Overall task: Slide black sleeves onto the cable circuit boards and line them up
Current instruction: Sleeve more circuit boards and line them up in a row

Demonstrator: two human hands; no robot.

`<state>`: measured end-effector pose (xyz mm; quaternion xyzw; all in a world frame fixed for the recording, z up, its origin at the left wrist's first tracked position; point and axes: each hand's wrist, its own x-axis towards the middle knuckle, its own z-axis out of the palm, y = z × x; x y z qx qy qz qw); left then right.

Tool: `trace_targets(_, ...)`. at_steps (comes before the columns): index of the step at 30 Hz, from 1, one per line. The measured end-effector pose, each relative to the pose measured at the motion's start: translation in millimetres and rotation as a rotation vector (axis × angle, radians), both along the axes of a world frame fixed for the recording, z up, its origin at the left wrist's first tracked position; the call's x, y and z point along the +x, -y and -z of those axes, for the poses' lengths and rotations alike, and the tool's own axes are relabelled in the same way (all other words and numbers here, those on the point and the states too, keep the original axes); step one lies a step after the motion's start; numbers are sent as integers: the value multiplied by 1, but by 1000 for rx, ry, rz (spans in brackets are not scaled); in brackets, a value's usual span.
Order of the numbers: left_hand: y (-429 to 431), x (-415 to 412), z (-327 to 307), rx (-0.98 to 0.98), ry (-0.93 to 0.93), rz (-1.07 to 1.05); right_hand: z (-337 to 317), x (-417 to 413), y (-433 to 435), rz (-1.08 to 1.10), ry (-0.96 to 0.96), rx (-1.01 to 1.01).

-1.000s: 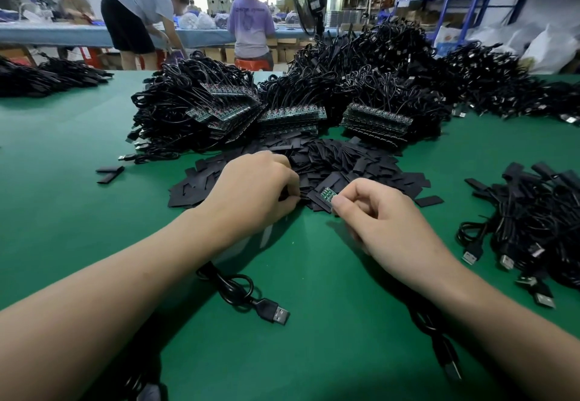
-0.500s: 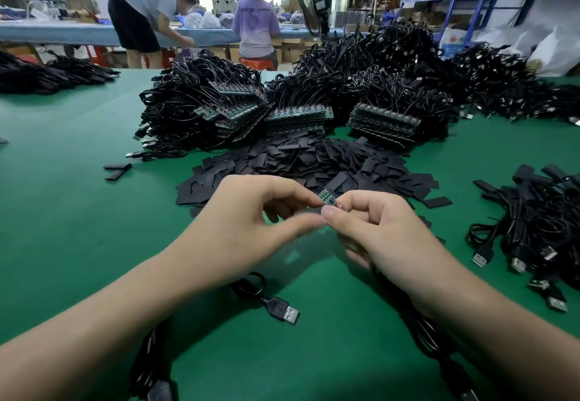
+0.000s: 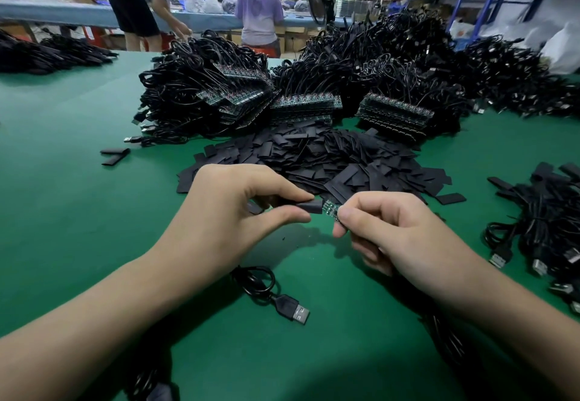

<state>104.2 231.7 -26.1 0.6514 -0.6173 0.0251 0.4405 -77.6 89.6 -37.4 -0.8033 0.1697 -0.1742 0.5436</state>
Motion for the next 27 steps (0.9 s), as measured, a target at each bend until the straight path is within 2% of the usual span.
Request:
trace_targets(5,-1,0,1,17,58,8,-2,-3,-1,10,-63,-122)
trace_targets(10,0,1,2,59,259,100,-4,-3,-5,9,-130,-323)
trace_targets(12,1,2,3,31,306,111,-5,-2,-6,-15,-124,-266)
trace_targets(15,2,2,4,-8,317,112,-4,-2,-5,-56,-85,-14)
trace_targets(17,1,2,3,-11,309,115,-4,-1,-6,-80,-70,61)
trace_targets(23,-2,2,-2,-34,209,59,-9,-4,-1,-49,7,126)
trace_targets(27,-3,0,-3,-18,187,72,-9,-4,1,-55,-12,79)
